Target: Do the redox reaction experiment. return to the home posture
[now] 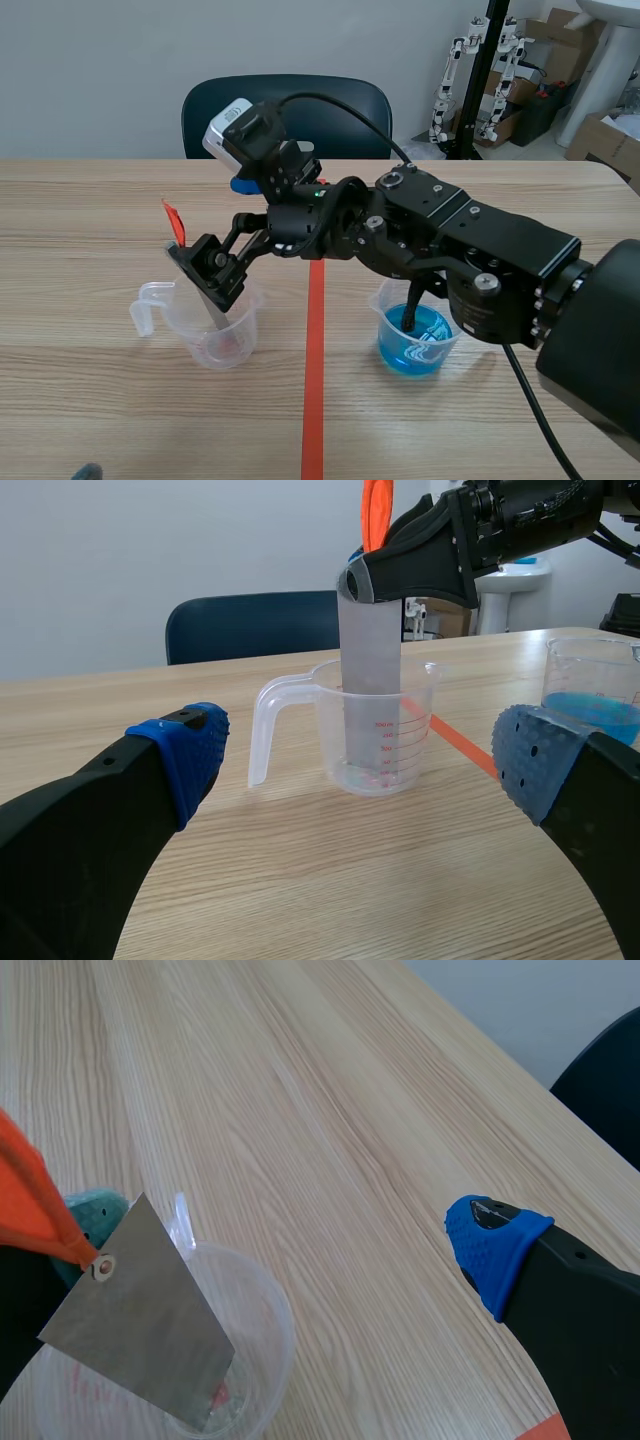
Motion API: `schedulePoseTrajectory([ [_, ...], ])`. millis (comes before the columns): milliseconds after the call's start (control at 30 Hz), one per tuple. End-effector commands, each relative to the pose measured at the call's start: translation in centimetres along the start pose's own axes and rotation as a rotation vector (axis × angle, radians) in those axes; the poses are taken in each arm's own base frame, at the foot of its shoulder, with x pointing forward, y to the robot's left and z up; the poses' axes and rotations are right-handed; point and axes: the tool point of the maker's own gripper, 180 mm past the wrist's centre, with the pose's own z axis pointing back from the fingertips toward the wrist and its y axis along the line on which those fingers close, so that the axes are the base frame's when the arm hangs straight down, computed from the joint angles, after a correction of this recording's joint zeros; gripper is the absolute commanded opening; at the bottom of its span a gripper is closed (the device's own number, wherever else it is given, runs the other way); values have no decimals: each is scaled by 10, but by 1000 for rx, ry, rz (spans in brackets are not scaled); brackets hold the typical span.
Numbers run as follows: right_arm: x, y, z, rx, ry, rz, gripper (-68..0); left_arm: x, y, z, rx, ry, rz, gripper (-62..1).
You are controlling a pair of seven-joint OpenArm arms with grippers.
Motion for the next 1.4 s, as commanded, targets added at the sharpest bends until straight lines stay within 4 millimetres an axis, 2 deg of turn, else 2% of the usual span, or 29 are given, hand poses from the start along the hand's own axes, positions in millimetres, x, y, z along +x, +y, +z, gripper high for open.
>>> schedulePoseTrajectory([
  [0,13,-14,-1,-40,-23,20,4,4,0,2,-4,-13,-1,-54],
  [433,16,-13,-2,-40,-31,16,4,5,1,3,-11,-11,-5,-54],
  [533,17,-8,-4,-18,-36,13,4,5,3,3,-15,-9,-9,-55],
  [700,31,14,-10,77,-83,-44,4,8,13,9,13,-3,-20,-55],
  [867,45,30,-19,116,-119,-59,4,29,36,24,72,-3,-35,-59],
  [1033,53,51,-23,203,-142,-72,4,50,34,37,-6,43,-33,-59],
  [1167,50,63,-23,240,-135,-88,4,69,45,44,40,71,-27,-59],
  [1367,38,89,-17,339,-115,-120,4,110,60,46,74,43,-80,-59],
])
